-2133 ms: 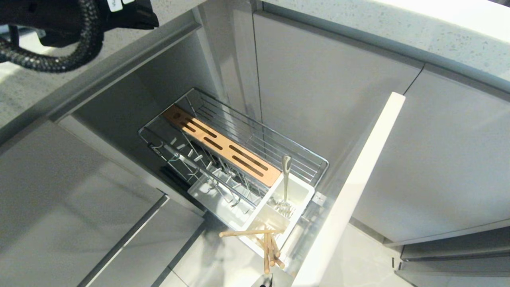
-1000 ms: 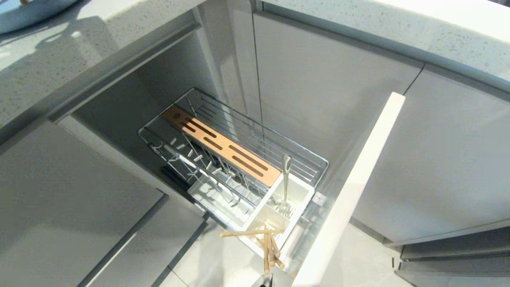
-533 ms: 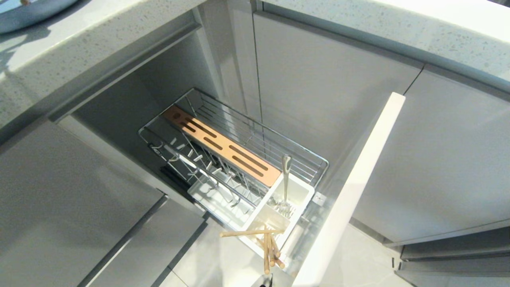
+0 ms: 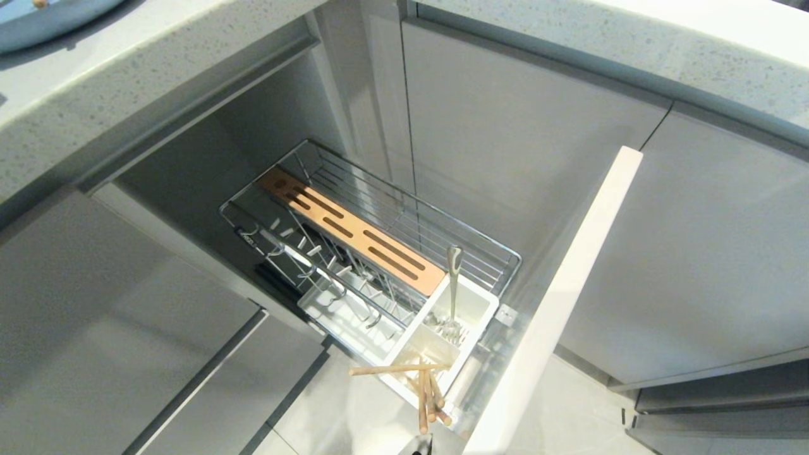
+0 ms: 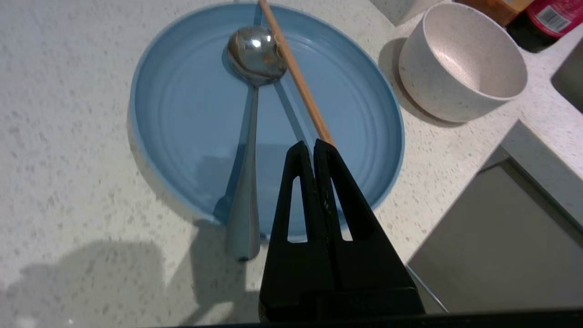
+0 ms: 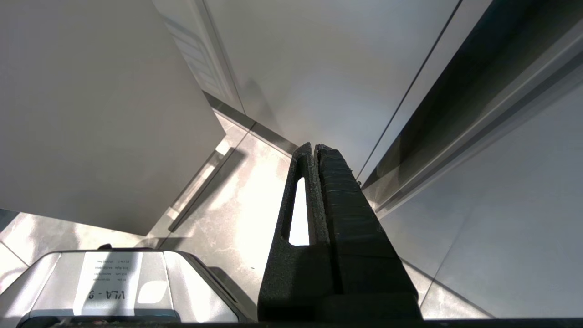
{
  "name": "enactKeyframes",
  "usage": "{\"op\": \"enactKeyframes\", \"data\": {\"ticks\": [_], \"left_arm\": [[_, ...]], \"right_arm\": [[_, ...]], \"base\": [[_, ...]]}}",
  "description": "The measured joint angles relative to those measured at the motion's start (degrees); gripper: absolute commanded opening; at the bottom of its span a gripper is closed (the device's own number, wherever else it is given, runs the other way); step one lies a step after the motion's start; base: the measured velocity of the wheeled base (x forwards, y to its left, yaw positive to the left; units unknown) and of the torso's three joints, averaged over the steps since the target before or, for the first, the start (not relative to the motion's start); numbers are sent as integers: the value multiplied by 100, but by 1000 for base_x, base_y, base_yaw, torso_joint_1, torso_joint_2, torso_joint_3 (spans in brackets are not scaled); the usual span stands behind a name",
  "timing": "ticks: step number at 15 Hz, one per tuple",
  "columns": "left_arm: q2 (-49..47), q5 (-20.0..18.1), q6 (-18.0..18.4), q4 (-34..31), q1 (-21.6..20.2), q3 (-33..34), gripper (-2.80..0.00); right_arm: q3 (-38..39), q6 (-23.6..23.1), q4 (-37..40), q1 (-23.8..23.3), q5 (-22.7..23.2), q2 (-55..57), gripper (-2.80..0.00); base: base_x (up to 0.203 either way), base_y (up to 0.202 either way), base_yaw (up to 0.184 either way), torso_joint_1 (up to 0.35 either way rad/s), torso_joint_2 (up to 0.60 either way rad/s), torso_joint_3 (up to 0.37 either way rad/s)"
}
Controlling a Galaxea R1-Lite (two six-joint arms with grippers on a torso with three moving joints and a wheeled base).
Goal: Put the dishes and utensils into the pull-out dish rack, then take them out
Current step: Pick up the chopsticks and place it in the cupboard
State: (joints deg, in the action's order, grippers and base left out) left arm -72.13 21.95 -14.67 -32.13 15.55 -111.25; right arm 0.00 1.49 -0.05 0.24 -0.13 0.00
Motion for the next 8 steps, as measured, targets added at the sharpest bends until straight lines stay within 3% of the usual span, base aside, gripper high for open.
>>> {"op": "enactKeyframes", "data": {"ticks": [3,4,8], "left_arm": [[98,-195,-281,-196,-214,0,-280],[109,-197,-311,-196,-230,1,0],[95,-191,-393,-204,-252,9,0]], "right_arm": [[0,0,-2,0,2,0,-280],[0,-1,-2,0,0,0,-280],[0,0,0,0,2,0,-280]], "base": [[0,0,0,0,0,0],[0,0,0,0,0,0],[0,0,0,0,0,0]]}}
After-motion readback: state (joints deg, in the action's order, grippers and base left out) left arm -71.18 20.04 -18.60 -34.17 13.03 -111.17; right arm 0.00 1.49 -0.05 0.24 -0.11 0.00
